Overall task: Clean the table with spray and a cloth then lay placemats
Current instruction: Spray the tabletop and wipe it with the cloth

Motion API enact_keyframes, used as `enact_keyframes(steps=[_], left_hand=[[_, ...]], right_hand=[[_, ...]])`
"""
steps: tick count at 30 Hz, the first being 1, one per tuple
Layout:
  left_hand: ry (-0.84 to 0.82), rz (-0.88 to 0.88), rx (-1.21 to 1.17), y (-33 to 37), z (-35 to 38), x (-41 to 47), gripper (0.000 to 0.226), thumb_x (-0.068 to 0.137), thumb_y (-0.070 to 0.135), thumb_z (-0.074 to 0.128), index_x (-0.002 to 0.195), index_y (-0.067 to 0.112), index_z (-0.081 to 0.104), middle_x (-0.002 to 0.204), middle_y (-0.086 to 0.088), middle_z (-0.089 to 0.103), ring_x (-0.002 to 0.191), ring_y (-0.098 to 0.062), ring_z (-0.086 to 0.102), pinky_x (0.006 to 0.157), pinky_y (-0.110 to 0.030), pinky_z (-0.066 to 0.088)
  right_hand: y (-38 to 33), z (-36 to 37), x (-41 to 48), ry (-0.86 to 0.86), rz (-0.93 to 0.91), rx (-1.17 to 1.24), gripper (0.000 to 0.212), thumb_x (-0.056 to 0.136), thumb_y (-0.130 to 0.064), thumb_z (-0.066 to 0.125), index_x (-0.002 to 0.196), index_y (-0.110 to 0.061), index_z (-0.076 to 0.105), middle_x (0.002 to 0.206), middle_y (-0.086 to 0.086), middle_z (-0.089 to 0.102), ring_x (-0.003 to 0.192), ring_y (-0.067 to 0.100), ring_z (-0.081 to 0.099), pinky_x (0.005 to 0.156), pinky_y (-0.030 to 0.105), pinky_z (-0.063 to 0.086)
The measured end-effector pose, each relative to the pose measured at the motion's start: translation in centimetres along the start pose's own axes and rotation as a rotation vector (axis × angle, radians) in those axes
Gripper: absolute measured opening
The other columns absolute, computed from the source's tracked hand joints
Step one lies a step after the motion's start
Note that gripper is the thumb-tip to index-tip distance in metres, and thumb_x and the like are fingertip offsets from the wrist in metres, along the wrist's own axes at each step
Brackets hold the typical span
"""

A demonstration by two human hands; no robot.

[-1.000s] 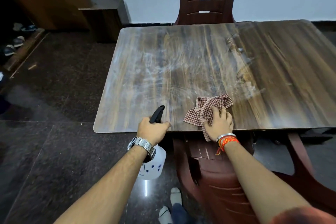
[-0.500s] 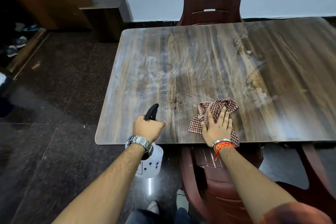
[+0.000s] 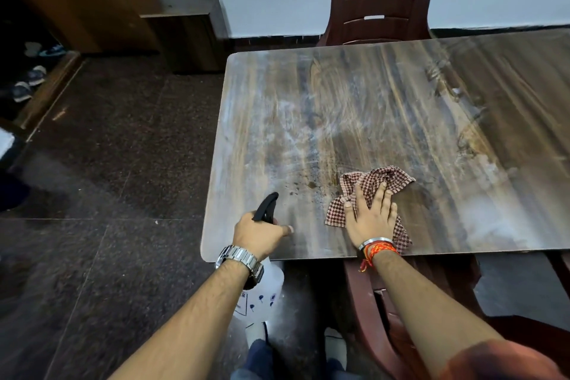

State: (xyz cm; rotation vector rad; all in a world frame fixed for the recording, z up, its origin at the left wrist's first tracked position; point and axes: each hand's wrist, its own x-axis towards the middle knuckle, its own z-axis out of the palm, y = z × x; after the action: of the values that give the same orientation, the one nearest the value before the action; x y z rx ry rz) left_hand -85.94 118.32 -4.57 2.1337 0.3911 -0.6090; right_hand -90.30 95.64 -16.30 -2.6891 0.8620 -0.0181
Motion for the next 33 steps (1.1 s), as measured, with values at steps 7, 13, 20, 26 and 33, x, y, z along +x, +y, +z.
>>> enact_keyframes(steps=[7, 13, 20, 26, 33], left_hand=[[0.122, -0.030, 0.023, -3.1, -6.0, 3.2, 0.013, 0.067, 0.021, 0.074, 0.064, 0.011, 0.066, 0.065, -0.003, 0.069, 0.062, -0.026, 0.065, 0.050, -0.022, 0.042], [0.178, 0.006, 0.008, -3.5, -9.7, 5.6, 0.016, 0.068, 0.025, 0.074, 0.068, 0.012, 0.064, 0.066, -0.007, 0.066, 0.066, -0.028, 0.062, 0.055, -0.026, 0.041], [0.059, 0.059, 0.053, -2.3, -8.9, 6.1, 0.011, 0.067, 0.022, 0.071, 0.063, 0.014, 0.065, 0.052, 0.000, 0.058, 0.052, -0.025, 0.053, 0.048, -0.023, 0.040], [0.013, 0.055, 0.066, -2.2, -7.6, 5.4, 0.014, 0.072, 0.021, 0.070, 0.069, 0.009, 0.063, 0.061, -0.004, 0.061, 0.050, -0.021, 0.054, 0.044, -0.020, 0.037], [0.053, 0.079, 0.068, -2.3, -8.2, 4.9, 0.011, 0.069, 0.020, 0.073, 0.067, 0.011, 0.066, 0.061, -0.004, 0.065, 0.056, -0.025, 0.060, 0.049, -0.023, 0.041]], right_hand=[[-12.9, 4.2, -0.6, -0.061, -0.262, -0.077, 0.058, 0.088, -0.054, 0.026, 0.142, -0.038, 0.040, 0.159, 0.017, 0.007, 0.145, 0.038, 0.011, 0.116, 0.053, 0.008], [-23.3, 8.0, -8.7, -0.314, -0.820, -0.296, 0.063, 0.094, -0.048, 0.028, 0.152, -0.025, 0.015, 0.161, 0.008, -0.002, 0.145, 0.030, -0.015, 0.116, 0.052, -0.002], [-15.9, 5.8, -6.5, -0.172, -0.467, -0.100, 0.055, 0.093, -0.047, 0.030, 0.147, -0.041, 0.022, 0.160, 0.002, -0.001, 0.148, 0.021, -0.001, 0.119, 0.049, 0.005], [-3.3, 2.1, -4.3, 0.055, 0.258, -0.077, 0.063, 0.087, -0.048, 0.025, 0.148, -0.034, 0.028, 0.158, 0.013, 0.018, 0.143, 0.033, 0.021, 0.115, 0.052, 0.015], [-9.3, 4.2, -7.1, 0.092, 0.208, -0.033, 0.068, 0.080, -0.037, 0.037, 0.147, -0.023, 0.035, 0.155, 0.017, 0.026, 0.137, 0.038, 0.032, 0.110, 0.052, 0.021]])
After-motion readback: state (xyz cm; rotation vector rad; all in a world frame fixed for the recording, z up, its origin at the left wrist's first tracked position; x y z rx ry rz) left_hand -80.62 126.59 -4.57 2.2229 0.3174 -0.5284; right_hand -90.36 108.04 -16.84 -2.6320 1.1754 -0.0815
